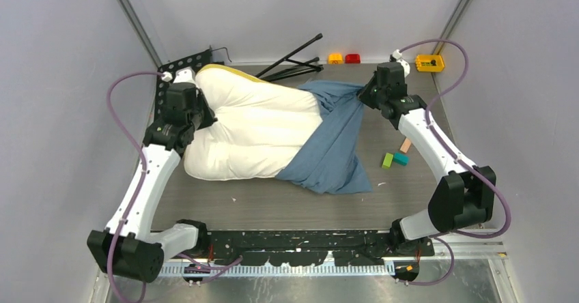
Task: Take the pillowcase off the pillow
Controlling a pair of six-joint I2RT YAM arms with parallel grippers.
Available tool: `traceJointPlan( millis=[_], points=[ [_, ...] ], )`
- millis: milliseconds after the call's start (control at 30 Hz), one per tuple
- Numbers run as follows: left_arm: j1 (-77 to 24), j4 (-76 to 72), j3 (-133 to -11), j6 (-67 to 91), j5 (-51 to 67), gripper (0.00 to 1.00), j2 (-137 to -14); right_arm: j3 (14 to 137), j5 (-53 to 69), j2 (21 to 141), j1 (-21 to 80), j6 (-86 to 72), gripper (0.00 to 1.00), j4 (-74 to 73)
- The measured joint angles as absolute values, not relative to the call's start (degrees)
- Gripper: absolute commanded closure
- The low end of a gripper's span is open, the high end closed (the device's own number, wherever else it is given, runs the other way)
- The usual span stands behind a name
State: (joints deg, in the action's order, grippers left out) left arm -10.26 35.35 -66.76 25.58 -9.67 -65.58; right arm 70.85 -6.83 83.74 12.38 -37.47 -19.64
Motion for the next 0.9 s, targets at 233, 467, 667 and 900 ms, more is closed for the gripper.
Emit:
traceJointPlan(
  millis=[233, 467, 667, 900],
  points=[
    [-10.5, 36.3, -66.8, 26.5, -9.5, 1.0, -61.2, 70.8, -8.3, 80.4, 8.9, -41.2, 1.0, -24.8],
    [-10.2, 33.4, -64.2, 28.4, -7.4, 1.0, -60.6, 71.9, -2.5, 77.8, 7.5, -40.8, 1.0, -23.9],
    [-9.8, 28.7, -69.3, 28.2, -3.2, 1.0, -68.6, 90.6, 3.3, 87.3, 6.5, -40.2, 1.0, -26.2],
    [-9.6, 17.0, -75.3, 24.8, -1.9, 0.99, -67.6, 98.3, 6.7, 83.5, 6.0, -39.0, 1.0, -17.9]
  ],
)
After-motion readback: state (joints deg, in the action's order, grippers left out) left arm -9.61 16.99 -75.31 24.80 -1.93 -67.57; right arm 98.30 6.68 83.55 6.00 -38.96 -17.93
